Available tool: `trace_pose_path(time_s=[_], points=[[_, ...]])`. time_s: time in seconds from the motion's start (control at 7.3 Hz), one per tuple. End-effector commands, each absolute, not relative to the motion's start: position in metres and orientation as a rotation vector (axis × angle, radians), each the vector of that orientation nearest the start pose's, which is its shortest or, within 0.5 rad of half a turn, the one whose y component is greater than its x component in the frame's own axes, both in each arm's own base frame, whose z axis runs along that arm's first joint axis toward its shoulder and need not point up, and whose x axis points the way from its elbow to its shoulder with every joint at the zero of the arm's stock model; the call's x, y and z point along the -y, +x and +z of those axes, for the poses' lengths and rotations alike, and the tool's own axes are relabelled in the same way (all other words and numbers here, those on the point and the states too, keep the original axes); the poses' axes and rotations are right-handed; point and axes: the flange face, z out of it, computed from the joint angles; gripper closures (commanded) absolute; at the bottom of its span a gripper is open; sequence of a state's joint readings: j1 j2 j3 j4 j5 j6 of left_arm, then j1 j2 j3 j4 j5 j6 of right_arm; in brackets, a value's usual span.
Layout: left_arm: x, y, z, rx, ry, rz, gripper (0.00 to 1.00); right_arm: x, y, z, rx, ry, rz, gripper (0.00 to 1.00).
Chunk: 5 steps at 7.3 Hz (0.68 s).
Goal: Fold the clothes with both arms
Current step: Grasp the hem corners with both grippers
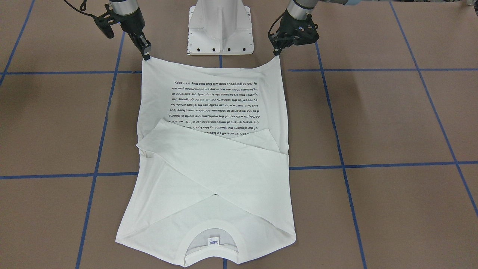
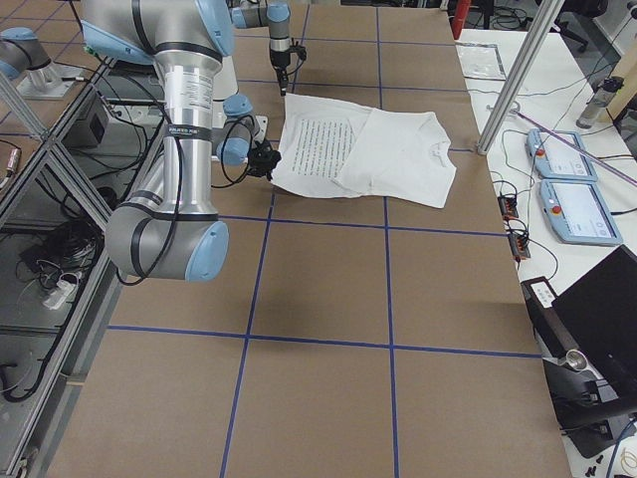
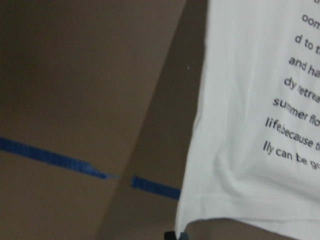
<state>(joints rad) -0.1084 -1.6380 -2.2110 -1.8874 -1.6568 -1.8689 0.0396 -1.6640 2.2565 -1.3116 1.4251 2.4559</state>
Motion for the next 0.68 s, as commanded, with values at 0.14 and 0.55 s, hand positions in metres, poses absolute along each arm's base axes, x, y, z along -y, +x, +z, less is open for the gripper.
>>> trace_pose_path(time_s=[0.14,0.55], points=[[0.130,0.426,0.254,-1.084,-0.275,-0.314,1.00,0.156,-0.408,0.346,0.881,-0.249,0.908,1.00],[0.173,0.407,0.248,-1.110,-0.204,-0.376,1.00,0.203,-0.353,0.291,1.017,-0.251,0.979,1.00]])
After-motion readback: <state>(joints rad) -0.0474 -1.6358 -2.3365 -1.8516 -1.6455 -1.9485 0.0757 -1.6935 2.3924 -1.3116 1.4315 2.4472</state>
